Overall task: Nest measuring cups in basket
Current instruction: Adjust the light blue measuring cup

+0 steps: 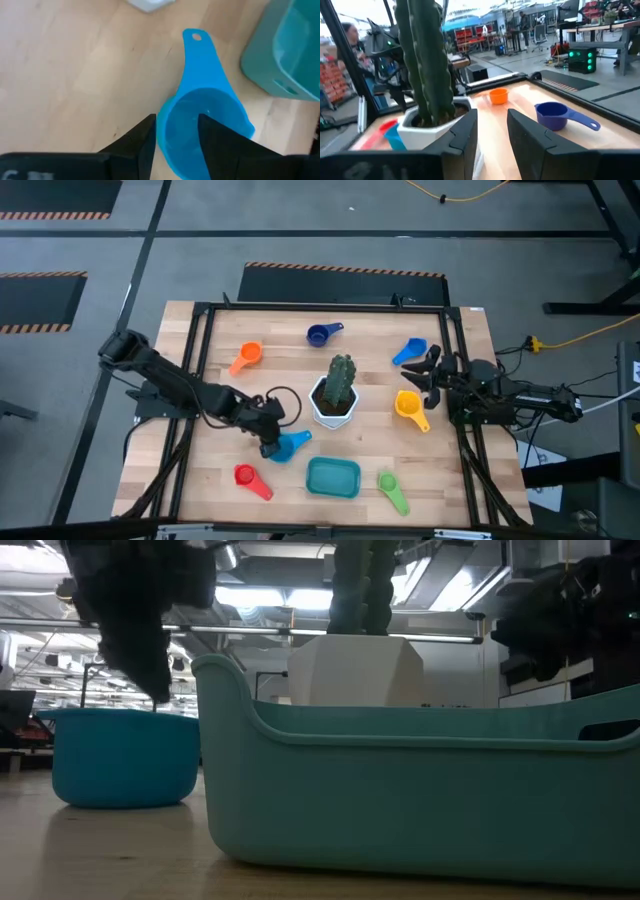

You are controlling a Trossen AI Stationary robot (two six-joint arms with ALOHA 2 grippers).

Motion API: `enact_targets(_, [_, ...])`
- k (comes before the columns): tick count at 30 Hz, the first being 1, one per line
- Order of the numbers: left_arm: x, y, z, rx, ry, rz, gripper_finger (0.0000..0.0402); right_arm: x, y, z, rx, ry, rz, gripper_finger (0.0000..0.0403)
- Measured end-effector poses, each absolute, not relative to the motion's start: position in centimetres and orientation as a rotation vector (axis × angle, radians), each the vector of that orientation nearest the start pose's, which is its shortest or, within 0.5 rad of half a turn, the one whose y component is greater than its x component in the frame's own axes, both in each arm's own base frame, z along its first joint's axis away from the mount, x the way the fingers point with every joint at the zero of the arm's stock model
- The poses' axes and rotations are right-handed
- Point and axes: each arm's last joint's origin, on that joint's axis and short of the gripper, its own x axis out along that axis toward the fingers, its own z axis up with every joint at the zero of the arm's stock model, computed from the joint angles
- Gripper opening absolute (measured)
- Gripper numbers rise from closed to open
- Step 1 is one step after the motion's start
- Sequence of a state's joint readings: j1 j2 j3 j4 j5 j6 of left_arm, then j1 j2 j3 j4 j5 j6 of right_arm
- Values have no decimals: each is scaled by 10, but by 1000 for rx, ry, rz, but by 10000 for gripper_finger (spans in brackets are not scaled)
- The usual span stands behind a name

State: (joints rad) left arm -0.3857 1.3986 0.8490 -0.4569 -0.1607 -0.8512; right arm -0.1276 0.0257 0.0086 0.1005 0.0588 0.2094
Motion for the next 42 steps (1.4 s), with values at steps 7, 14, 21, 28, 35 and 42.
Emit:
enact_targets(7, [230,-85,230,-403,900,252,139,92,-13,199,303,-156,-135,112])
enact_targets(14, [223,-79,240,-377,832,309,138,78,-7,250,277,-247,27,112])
enact_targets(21, [221,-83,240,-387,856,272,139,86,-5,280,286,-133,84,112])
enact_targets(28, [218,-98,237,-516,902,232,139,107,-8,285,279,-38,69,112])
enact_targets(35, [216,-117,222,-782,962,350,139,120,-9,278,287,39,87,112])
enact_targets(42, [220,-129,203,-888,1004,470,139,123,-9,276,289,67,106,112])
